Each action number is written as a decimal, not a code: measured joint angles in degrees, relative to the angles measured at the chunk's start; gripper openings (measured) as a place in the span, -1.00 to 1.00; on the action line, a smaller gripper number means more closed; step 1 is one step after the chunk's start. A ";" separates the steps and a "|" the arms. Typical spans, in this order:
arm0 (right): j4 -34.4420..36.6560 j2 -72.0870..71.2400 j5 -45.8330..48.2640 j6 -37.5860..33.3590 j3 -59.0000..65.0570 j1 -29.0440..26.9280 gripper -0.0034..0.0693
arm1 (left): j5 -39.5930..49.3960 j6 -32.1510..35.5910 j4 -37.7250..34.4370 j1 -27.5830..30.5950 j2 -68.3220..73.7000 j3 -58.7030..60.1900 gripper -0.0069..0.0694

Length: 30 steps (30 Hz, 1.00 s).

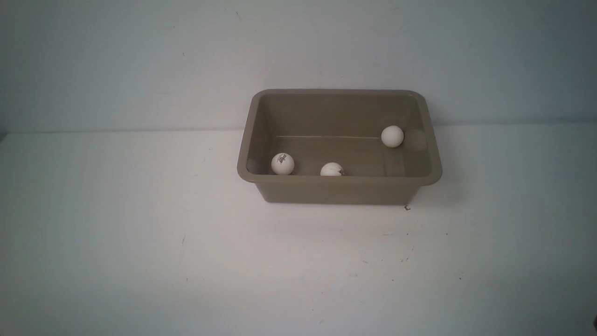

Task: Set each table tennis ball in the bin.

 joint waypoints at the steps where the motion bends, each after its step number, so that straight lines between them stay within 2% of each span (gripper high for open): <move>1: 0.00 0.00 0.00 0.00 0.00 0.00 0.56 | 0.00 0.00 0.00 0.00 0.00 0.00 0.52; 30: -0.04 0.00 0.00 0.85 0.00 0.00 0.56 | -0.01 -1.99 -1.14 0.00 0.00 0.00 0.52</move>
